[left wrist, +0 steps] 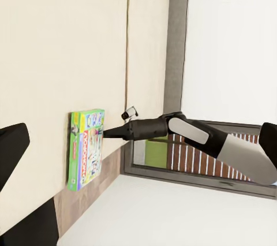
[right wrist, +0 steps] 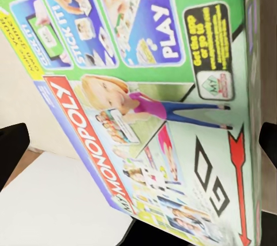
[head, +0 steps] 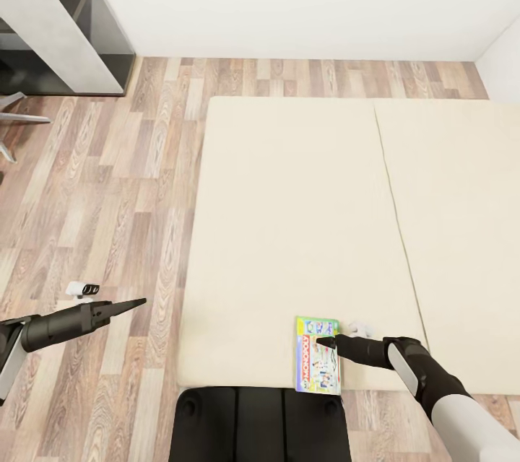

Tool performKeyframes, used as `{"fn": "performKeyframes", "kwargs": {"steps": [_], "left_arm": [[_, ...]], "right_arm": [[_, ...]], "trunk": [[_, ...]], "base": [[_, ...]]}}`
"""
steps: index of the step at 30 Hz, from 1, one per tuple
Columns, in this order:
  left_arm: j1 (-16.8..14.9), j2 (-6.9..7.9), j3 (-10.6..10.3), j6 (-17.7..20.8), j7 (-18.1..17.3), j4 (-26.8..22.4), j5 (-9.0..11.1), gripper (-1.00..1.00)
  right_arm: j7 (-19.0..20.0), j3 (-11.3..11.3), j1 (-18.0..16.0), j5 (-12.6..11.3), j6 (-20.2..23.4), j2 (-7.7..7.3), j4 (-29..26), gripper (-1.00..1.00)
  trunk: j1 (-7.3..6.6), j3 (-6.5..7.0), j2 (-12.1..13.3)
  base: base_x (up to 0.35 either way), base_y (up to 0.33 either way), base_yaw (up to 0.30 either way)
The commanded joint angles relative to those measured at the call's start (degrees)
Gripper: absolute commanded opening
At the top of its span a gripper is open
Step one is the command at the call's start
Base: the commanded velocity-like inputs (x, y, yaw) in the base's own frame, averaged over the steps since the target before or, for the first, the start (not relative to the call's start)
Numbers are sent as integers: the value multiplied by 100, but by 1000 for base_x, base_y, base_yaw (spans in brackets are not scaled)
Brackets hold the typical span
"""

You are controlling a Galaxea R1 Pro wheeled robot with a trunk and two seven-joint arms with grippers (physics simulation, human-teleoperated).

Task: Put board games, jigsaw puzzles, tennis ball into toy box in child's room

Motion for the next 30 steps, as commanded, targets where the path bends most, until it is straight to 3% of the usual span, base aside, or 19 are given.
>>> {"fn": "performKeyframes", "kwargs": {"steps": [1,15,30], "left_arm": [[-1,1,-1,60,-22,-1,-2,100],[-1,1,-1,58,-22,-1,-3,100],[-1,1,-3,61,-22,-1,-2,100]], "right_arm": [[-6,10,-1,-41,40,-3,-5,100],[-5,12,-1,-40,40,-3,-5,100],[4,11,-1,-40,40,-3,-5,100]], "trunk": [[3,-6,-9],[3,-6,-9],[3,-6,-9]], "base": [[0,16,0],[0,11,0],[0,137,0]]}}
